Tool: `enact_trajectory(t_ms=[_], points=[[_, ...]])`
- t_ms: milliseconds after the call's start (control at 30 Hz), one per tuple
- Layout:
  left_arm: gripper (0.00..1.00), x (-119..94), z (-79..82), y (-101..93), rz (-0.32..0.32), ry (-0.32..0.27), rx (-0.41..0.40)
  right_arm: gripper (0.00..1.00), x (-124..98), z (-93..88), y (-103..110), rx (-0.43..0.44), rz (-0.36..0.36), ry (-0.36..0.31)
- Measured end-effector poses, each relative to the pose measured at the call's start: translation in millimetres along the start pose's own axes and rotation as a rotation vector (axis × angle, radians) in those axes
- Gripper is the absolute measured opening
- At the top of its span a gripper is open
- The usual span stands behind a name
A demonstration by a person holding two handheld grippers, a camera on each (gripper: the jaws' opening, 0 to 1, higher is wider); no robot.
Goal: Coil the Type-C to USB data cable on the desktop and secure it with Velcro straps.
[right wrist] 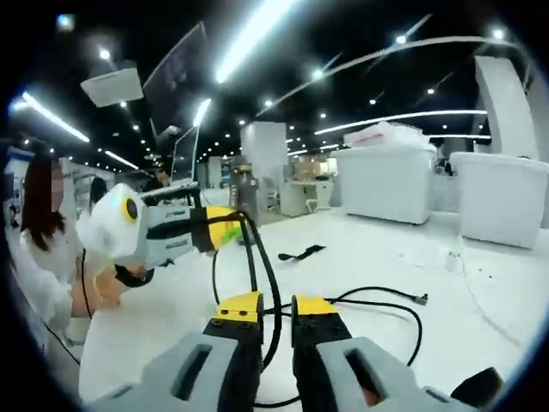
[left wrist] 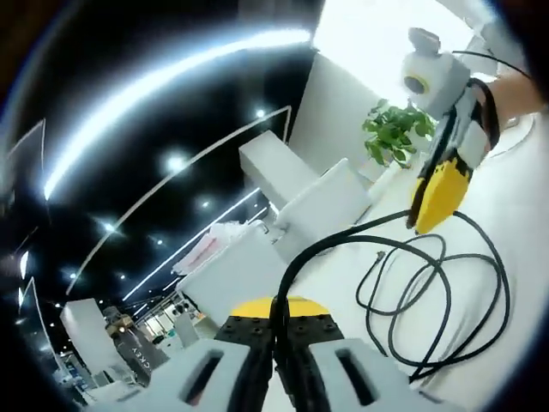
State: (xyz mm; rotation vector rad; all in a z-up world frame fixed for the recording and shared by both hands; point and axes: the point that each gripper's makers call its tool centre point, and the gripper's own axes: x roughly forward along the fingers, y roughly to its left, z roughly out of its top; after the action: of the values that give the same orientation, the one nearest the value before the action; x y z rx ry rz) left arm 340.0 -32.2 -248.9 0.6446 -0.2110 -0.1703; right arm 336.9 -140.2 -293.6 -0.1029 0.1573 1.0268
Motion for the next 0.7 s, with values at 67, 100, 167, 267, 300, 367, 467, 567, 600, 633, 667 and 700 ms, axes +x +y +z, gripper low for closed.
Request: enact_trajectory(t_ms=[67, 100, 167, 267, 300, 367, 467, 567, 600, 633, 667, 700], points=[[0.04, -1.2, 1.9, 1.0, -0.010, -0.015, -0.076, 0.04, 1.7, 1.1, 1.5, 0.011, 0.006, -0.026], [0.04, -1.4, 2.5, 1.5, -0.014, -0.022, -0.108, 0.04, 2.3, 1.2, 2.3, 0.026, 0.010, -0.031], [0.04, -0.8, 0.5, 3.9, -0.016, -0.019, -0.132, 0.04, 2.7, 3.0, 3.7, 0.044, 0.022, -0.049], [0.04, -0.6, -4.1, 9.7, 0.012, -0.005, -0.137, 0.16, -3.9, 21.6, -1.7, 0.096, 0.020, -0.133], [0.04, -1.0, -5.1, 12.9, 0.024, -0.002, -0.135, 0.17, -8.1, 30.3, -4.2, 0.120, 0.028, -0.171], [0.04, -2.4, -4.4, 19.0, 0.041, -0.010, -0.153, 0.17, -16.0, 43.0, -15.2, 0.181, 0.012, -0.232], [0.04, -5.2, 3.4, 21.1, 0.042, -0.041, -0.170, 0.16, -17.9, 35.5, -34.9, 0.166, -0.045, -0.207], [0.04, -8.2, 14.7, 18.4, 0.030, -0.083, -0.181, 0.19, -2.7, -9.7, -50.4, -0.041, -0.135, -0.027], [0.04, -9.3, 18.5, 17.2, 0.025, -0.098, -0.182, 0.22, 3.4, -21.8, -51.2, -0.046, -0.122, 0.002], [0.04, -9.7, 19.5, 16.8, 0.023, -0.102, -0.182, 0.23, 8.7, -30.4, -50.1, -0.036, -0.109, 0.021], [0.04, -10.9, 24.3, 15.8, 0.018, -0.119, -0.179, 0.25, 11.7, -34.4, -49.2, -0.035, -0.106, 0.034], [0.04, -11.9, 28.0, 15.5, 0.016, -0.131, -0.171, 0.25, 16.1, -38.1, -51.3, -0.043, -0.102, 0.052]])
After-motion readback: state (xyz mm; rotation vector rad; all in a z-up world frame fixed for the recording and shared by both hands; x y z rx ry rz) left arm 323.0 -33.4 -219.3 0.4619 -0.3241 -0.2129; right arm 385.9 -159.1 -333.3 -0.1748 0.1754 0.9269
